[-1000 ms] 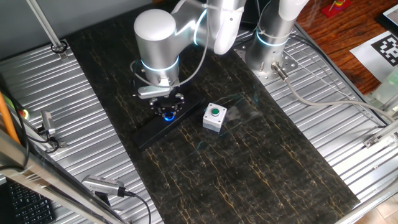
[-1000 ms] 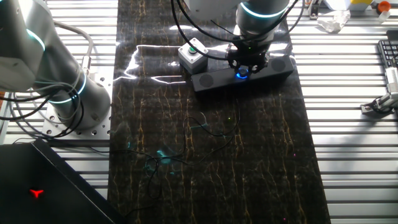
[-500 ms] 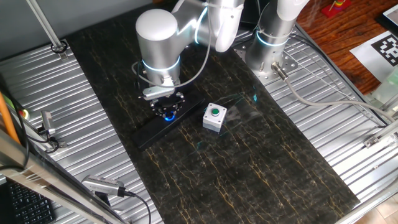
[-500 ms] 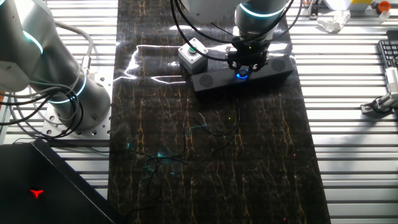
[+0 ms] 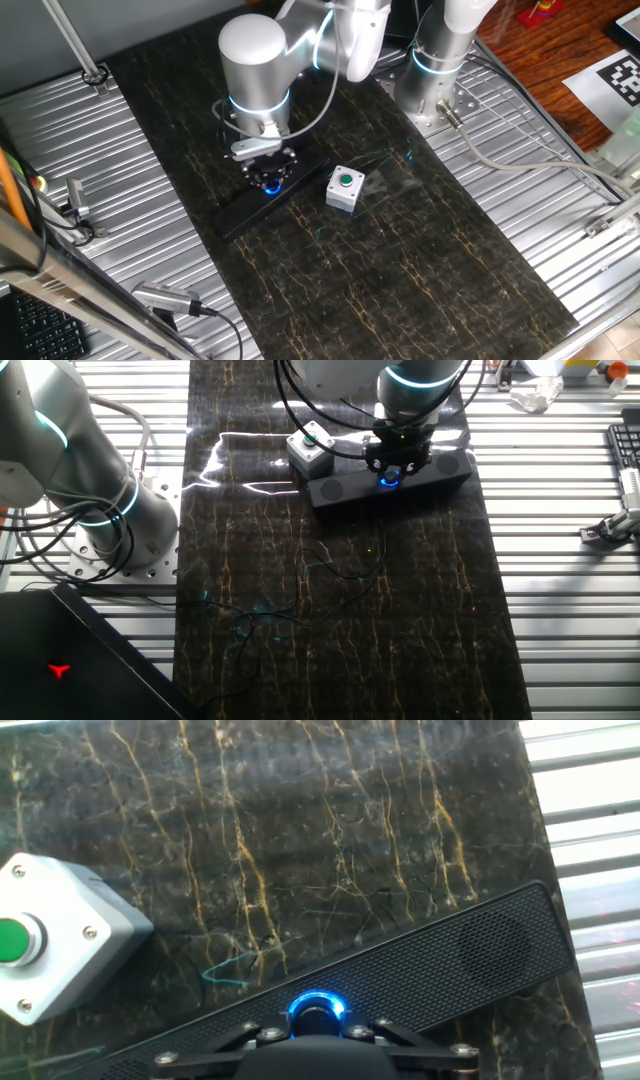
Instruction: Turn the knob to decrease the volume of the speaker
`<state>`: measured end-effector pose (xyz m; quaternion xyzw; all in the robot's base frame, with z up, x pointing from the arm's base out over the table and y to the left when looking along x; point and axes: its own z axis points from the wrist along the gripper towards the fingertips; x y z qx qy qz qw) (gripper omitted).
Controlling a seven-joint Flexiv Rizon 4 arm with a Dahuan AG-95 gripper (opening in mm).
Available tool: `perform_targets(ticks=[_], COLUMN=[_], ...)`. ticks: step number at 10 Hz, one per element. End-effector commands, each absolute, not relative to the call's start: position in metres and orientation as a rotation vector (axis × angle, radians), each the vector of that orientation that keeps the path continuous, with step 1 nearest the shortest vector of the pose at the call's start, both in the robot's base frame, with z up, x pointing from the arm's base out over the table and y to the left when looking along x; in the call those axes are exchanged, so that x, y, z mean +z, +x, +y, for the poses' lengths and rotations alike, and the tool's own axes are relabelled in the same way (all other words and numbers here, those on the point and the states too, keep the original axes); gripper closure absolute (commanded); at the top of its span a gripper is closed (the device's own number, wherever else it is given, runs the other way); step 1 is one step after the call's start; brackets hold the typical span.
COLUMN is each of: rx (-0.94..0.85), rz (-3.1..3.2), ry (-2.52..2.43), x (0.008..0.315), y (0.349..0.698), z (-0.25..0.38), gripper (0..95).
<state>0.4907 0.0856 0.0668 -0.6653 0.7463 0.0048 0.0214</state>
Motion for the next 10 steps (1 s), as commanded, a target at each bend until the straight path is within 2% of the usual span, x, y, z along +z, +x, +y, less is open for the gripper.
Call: perform_targets(ticks=[1,2,3,4,5,8,10], rx=[0.013,0.014,0.014,0.012,0.013,0.029,0.046], rz=[2.325,2.332,2.341,2.357,2.373,2.453,2.697], ry=[-2.053,-2.044,-2.035,-2.028,-2.011,-1.918,-1.613], x=[0.067,0.067,0.068,0.072,0.075,0.087,0.121], y=[0.491,0.491,0.491,0.491,0.492,0.493,0.493], z=[0.085,0.085,0.085,0.084,0.084,0.084,0.086], gripper=[76.0,76.0,57.0,57.0,38.0,38.0,38.0])
